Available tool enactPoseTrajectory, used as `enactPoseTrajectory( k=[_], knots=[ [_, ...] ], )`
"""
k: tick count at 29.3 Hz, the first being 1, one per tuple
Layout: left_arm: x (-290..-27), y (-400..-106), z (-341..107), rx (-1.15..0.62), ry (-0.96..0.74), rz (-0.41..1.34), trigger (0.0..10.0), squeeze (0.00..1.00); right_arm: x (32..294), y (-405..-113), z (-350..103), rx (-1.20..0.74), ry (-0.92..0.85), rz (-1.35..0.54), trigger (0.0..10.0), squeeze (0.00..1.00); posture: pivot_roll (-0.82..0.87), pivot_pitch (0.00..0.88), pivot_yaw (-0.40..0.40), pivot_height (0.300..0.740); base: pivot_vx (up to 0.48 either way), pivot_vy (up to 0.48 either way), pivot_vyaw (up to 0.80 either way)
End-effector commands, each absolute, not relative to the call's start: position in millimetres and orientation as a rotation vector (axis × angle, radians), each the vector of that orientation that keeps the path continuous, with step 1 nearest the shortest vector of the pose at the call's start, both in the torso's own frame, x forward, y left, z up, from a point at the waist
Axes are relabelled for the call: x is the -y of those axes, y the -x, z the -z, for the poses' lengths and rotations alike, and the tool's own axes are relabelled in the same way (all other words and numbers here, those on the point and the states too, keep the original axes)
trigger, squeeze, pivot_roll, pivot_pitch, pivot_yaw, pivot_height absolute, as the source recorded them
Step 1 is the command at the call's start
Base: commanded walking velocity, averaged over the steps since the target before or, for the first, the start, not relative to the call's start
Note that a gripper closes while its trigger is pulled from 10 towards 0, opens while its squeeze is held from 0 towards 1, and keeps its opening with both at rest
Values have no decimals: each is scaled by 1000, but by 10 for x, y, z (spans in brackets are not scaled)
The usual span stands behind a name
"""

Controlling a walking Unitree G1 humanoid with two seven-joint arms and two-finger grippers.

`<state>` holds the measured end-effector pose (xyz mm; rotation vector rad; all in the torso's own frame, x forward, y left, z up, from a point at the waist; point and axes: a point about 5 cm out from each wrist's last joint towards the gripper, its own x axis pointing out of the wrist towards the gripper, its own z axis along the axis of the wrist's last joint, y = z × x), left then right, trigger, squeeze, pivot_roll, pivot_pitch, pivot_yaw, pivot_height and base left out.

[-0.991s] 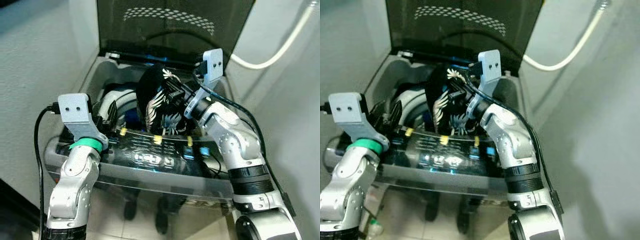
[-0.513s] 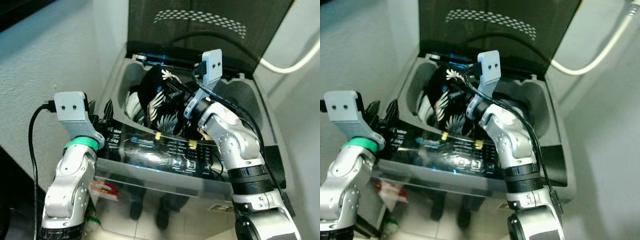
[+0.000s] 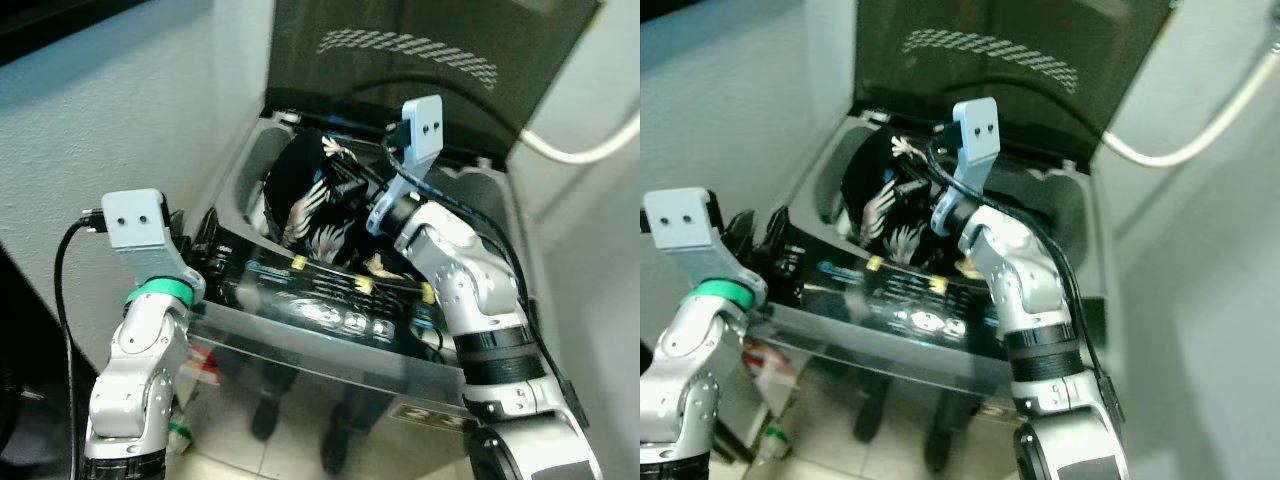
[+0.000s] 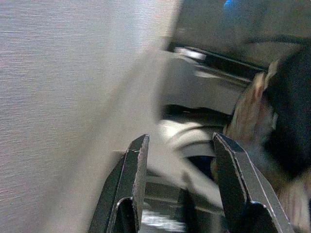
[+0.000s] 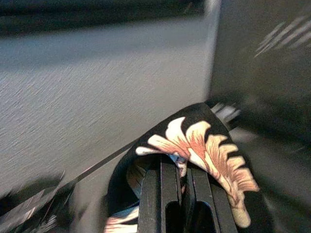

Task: Clothes washing

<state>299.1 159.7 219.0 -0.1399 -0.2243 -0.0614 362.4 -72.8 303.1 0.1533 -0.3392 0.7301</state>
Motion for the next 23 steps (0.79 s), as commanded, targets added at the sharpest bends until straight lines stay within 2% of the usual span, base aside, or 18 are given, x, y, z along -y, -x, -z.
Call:
enactPoseTrajectory(
  k=[1,2,6,8,9,10,13,14,15,18,19,23],
  knots=[
    [-1574,-2992,-2154,210,138,80,10000,0,798,-3627,-3202,428,-141,-686,10000,0,111,28,-74,740,0,0,0],
    [-1558,-2993,-2148,204,130,90,10000,0,891,-3672,-3350,470,-195,-637,10000,0,104,27,-76,740,0,0,0],
    [-1529,-2994,-2129,185,129,113,10000,0,998,-3714,-3511,497,-241,-611,10000,0,104,27,-76,740,0,0,0],
    [-1473,-2991,-2076,140,107,157,10000,0,926,-3754,-3290,329,-63,-704,10000,0,101,16,-80,740,0,0,0],
    [-1473,-2991,-2076,140,107,157,10000,0,926,-3754,-3290,329,-63,-704,10000,0,101,16,-80,740,0,0,0],
    [-1451,-2989,-2046,123,91,172,10000,0,895,-3775,-3078,222,-18,-731,10000,0,102,13,-82,740,0,0,0],
    [-1436,-2988,-2030,117,77,182,10000,0,867,-3782,-2833,123,4,-753,10000,0,102,13,-82,740,0,0,0],
    [-1426,-2986,-2025,116,72,188,10000,0,851,-3774,-2544,13,49,-768,10000,0,106,8,-84,740,0,0,0],
    [-1418,-2985,-2025,117,71,194,10000,0,846,-3750,-2257,-102,87,-792,10000,643,106,8,-84,740,0,0,0],
    [-1411,-2985,-2027,118,68,201,10000,0,852,-3725,-2083,-173,115,-808,10000,643,106,8,-84,740,0,0,0],
    [-1407,-2987,-2030,122,55,204,10000,0,867,-3699,-1941,-235,158,-821,10000,1000,106,8,-84,740,0,0,0],
    [-1410,-2991,-2026,124,35,200,10000,0,904,-3682,-1790,-298,246,-809,10000,1000,106,9,-76,740,0,0,0]
  ],
)
